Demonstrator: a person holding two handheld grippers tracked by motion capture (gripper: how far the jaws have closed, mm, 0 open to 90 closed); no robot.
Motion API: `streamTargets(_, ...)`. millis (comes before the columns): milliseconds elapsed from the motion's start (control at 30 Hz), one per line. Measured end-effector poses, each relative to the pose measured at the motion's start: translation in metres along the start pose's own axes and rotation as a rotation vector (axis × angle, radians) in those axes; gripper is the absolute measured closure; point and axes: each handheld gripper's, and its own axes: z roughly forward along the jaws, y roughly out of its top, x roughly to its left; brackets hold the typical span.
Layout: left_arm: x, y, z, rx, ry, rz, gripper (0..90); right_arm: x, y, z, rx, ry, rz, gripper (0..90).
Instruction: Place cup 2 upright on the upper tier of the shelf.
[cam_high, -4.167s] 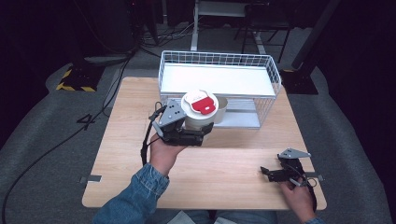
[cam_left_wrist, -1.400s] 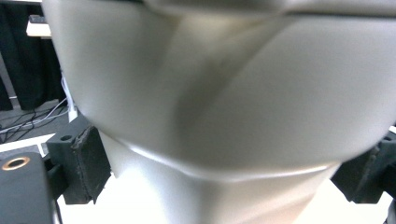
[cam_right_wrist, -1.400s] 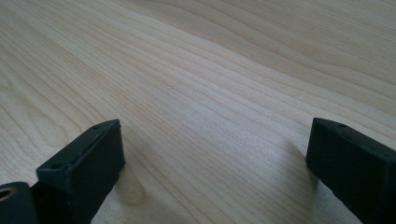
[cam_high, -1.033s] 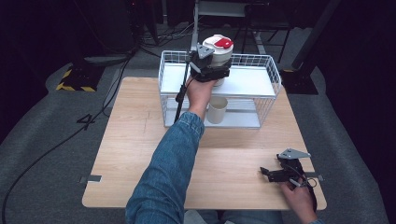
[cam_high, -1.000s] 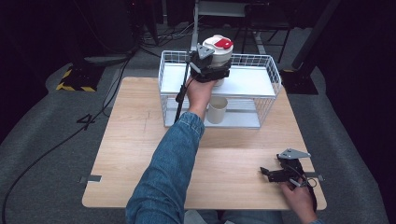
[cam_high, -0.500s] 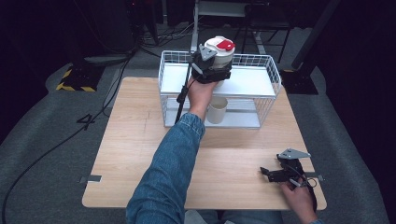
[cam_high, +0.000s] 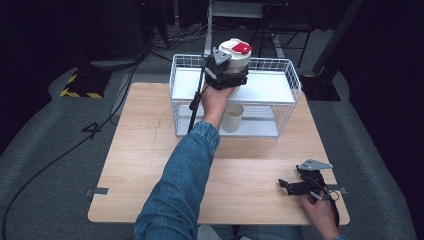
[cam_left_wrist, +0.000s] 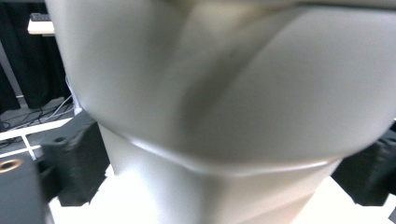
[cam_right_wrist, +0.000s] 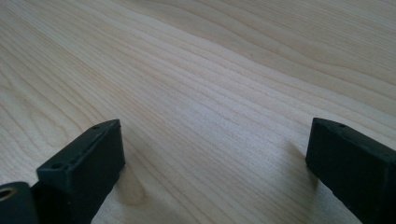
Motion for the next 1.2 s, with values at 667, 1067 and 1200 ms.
streamTargets(667,-0.001,0.003,-0.044,-0.019,-0.036,0.024,0.0,0.000,0.000,0.000,0.003,0.001,0.002,4.3)
streamTargets(1067,-0.008,0.000,-0.095,-0.024,-0.065,0.064,0.9,-0.002,0.002,0.002,0.003,0.013,-0.011,3.9)
streamTargets(1200,-0.008,-0.004,-0.111,-0.029,-0.074,0.059,1.0,-0.002,0.002,0.002,0.003,0.013,-0.011,3.9)
